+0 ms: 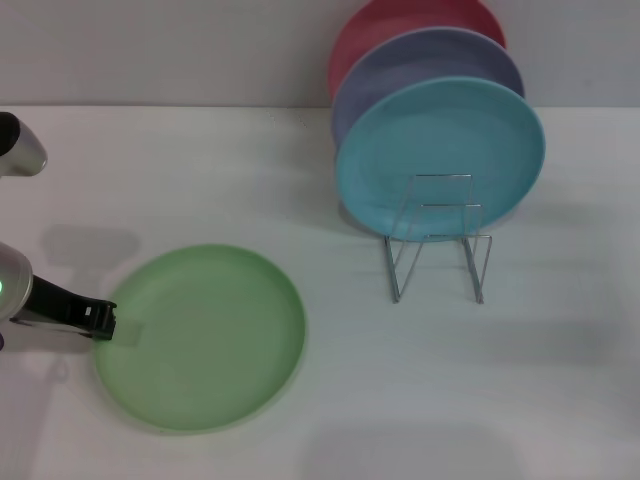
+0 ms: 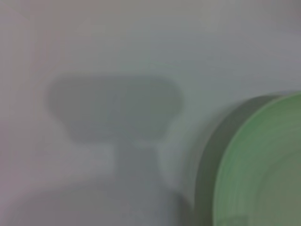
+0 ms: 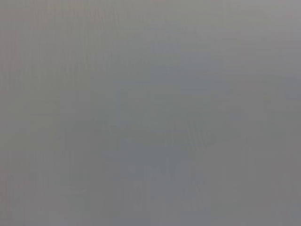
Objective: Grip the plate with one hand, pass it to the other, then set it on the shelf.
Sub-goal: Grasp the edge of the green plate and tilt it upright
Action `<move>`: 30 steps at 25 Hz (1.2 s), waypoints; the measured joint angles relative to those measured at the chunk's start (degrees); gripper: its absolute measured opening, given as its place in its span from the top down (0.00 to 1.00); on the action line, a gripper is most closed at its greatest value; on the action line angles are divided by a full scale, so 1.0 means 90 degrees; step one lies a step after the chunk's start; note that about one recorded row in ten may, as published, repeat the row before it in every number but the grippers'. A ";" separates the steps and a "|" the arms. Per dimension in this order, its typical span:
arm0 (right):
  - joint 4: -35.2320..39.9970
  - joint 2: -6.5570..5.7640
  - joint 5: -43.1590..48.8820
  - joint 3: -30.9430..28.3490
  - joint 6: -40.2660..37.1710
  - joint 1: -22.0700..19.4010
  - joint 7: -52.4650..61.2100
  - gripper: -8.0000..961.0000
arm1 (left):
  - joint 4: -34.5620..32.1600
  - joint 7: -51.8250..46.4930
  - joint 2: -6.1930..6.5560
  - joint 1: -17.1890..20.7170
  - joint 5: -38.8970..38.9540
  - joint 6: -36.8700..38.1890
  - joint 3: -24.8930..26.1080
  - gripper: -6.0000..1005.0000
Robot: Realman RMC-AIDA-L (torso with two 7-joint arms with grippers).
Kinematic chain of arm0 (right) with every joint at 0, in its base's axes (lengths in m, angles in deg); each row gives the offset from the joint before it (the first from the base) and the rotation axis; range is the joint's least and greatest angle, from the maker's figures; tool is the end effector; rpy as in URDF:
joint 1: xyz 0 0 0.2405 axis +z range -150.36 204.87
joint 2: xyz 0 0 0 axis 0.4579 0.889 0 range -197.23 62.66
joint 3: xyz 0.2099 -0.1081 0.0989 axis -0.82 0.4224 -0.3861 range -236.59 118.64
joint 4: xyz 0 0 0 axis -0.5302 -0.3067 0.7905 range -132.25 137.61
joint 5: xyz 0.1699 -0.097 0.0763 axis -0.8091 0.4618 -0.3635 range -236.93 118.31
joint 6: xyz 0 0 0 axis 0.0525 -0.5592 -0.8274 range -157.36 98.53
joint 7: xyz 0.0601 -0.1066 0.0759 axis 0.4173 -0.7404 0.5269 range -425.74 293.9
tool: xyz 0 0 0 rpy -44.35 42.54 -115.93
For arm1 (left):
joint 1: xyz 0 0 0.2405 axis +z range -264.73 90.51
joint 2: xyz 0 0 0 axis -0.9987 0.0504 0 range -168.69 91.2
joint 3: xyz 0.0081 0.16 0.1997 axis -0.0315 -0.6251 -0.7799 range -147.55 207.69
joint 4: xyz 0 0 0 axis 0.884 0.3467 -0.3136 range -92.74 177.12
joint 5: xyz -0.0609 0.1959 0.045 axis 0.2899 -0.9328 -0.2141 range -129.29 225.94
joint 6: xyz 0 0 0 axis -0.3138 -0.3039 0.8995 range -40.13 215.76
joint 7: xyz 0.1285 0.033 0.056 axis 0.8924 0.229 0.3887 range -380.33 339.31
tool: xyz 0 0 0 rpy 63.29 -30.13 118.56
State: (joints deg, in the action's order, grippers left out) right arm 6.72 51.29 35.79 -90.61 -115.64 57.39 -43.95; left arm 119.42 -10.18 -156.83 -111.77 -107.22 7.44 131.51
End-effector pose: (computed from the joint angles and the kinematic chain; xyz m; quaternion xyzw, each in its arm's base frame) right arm 0.3329 0.3326 0.0809 -0.5346 0.1841 0.4342 0.7013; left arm -0.2535 0.3447 0.0204 -0.7756 -0.5410 0.1432 0.2919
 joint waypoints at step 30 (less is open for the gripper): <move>-0.0030 0.0001 0.0000 0.0000 0.0042 -0.0001 0.0000 0.23 | -0.0013 0.1108 0.0003 -0.0051 0.0661 -0.0035 0.1261 0.96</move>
State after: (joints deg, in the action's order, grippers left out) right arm 6.45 51.29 35.79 -90.61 -115.26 57.39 -43.95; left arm 119.30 -0.21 -156.80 -112.23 -101.27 7.13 142.86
